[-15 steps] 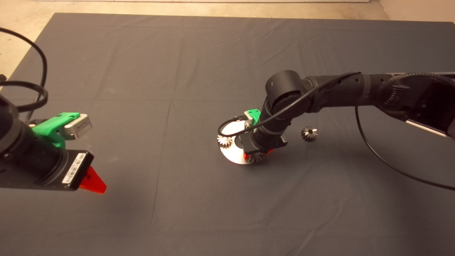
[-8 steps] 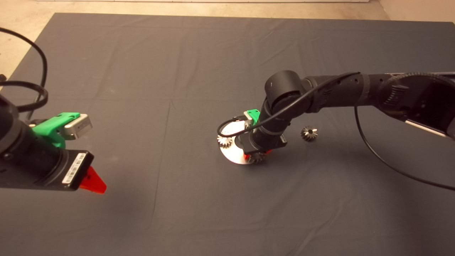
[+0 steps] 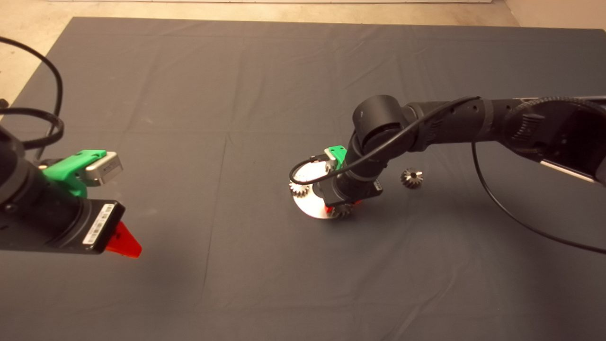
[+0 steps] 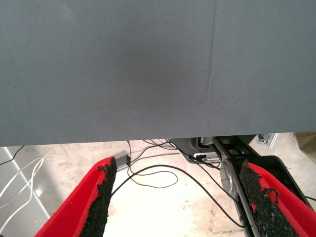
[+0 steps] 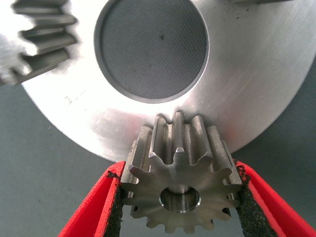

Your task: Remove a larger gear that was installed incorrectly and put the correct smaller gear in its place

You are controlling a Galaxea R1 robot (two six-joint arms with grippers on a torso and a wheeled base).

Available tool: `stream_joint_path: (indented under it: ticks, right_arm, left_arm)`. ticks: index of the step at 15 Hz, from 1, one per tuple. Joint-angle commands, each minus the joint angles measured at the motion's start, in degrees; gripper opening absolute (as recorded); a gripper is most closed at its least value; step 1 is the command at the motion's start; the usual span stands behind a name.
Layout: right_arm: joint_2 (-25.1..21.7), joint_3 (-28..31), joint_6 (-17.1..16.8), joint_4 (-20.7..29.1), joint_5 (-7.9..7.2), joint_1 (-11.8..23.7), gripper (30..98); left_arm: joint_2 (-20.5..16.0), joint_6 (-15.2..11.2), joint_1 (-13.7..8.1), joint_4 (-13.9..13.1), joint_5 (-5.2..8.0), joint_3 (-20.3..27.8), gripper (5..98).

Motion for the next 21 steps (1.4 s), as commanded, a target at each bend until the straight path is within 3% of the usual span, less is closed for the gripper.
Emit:
stream_joint_path:
  ticks: [1,4,6,11,15,21]
  right_arm:
    - [-2.45,5.8,1.1,0.14,-0.05,10.38,50.4]
    - [-2.82,6.28,1.78,4.5,-0.05,17.93,49.9]
    - [-4.04,6.49,1.78,7.35,-0.05,21.39,49.6]
    - [-21.78,12.96,0.07,7.25,-0.67,21.1,49.5]
    - [-30.79,18.3,-0.64,7.25,-1.21,20.22,49.4]
    - [-42.31,21.59,-5.78,7.34,-1.9,20.19,49.4]
  left_arm:
    - [-0.01,0.36,-0.89,-0.59,7.61,-1.33,63.5]
    - [0.69,1.22,-0.89,3.48,7.61,-3.87,63.5]
    - [0.87,1.77,-0.89,3.5,7.61,-4.78,63.5]
    - [0.95,1.59,-0.89,3.48,7.61,-4.08,63.5]
    - [1.5,1.25,-0.89,3.48,7.61,-4.14,63.5]
    - [2.54,0.8,-0.89,3.48,7.61,-3.6,63.5]
